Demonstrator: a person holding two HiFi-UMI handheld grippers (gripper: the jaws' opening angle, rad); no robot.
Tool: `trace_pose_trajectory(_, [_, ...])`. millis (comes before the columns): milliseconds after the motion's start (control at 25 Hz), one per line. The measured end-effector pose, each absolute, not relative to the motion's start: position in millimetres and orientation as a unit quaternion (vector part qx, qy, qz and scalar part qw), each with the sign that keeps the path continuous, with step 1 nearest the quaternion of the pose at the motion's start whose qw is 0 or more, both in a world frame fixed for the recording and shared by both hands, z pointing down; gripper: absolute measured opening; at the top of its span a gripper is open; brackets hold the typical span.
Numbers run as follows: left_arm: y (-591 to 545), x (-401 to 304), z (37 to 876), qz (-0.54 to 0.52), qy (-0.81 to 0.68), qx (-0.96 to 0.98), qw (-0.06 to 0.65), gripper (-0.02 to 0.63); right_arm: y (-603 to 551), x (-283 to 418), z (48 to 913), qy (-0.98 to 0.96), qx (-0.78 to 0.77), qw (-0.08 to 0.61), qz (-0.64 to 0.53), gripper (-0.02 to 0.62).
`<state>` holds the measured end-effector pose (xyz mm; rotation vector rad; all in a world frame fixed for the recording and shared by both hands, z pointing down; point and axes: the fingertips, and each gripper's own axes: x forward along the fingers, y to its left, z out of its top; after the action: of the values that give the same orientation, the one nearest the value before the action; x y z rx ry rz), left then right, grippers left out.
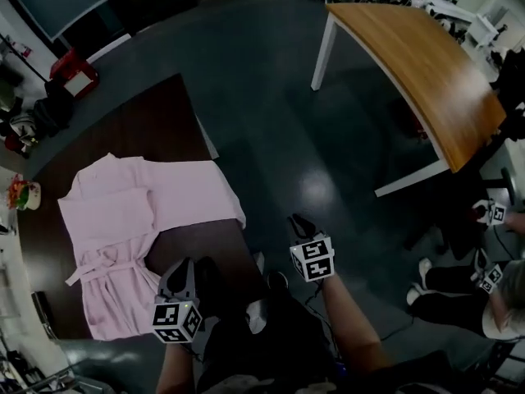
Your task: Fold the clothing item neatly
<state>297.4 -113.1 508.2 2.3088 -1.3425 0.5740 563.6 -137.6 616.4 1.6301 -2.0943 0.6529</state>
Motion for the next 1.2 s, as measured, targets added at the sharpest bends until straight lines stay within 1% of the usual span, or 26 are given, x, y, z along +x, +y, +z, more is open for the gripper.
trace_pose_trajectory(80, [-118.8, 305.0, 514.0, 0.218, -0.484, 0.823, 0.200, 0.011, -140.0, 538.1, 638.2, -0.778, 0.540, 0.215, 0.237, 0.025])
trace_pose_trajectory(280, [-132.6, 309.7, 526.5, 0.254, -0.496, 0.809, 0.189, 0.009, -132.7, 474.7, 671.0, -0.826, 0.458, 0.209, 0.253, 0.085])
trace_pose_trajectory(440, [-154.1, 316.4, 538.7, 0.243, -0.517, 0.798, 0.193, 0.011, -152.8, 458.5, 682.4, -0.846, 0.438, 0.180, 0.246, 0.118])
trace_pose_trajectory(600, [-148.1, 310.9, 542.9, 0.240, -0.534, 0.786, 0.198, 0.011, -162.7, 440.3, 694.9, -0.858, 0.411, 0.185, 0.245, 0.117])
trace_pose_trajectory(760, [-142.4, 307.7, 547.9, 0.238, -0.542, 0.778, 0.211, 0.011, -176.0, 446.9, 704.0, -0.852, 0.415, 0.199, 0.247, 0.113])
trace_pose_trajectory(840, [-139.4, 303.9, 545.6, 0.237, -0.545, 0.776, 0.213, 0.011, -176.3, 457.7, 703.7, -0.843, 0.428, 0.218, 0.241, 0.056])
trace_pose_trajectory(880, [-138.0, 302.3, 542.9, 0.235, -0.547, 0.775, 0.214, 0.011, -176.0, 465.1, 701.2, -0.838, 0.437, 0.224, 0.238, 0.043])
trace_pose_trajectory(1040, [-133.1, 297.1, 522.8, 0.221, -0.554, 0.776, 0.205, 0.009, -176.3, 502.6, 673.9, -0.811, 0.485, 0.224, 0.240, 0.031])
trace_pose_trajectory(1200, [-128.4, 279.9, 498.6, 0.198, -0.566, 0.776, 0.194, 0.009, -184.0, 533.2, 622.8, -0.790, 0.537, 0.201, 0.219, 0.031])
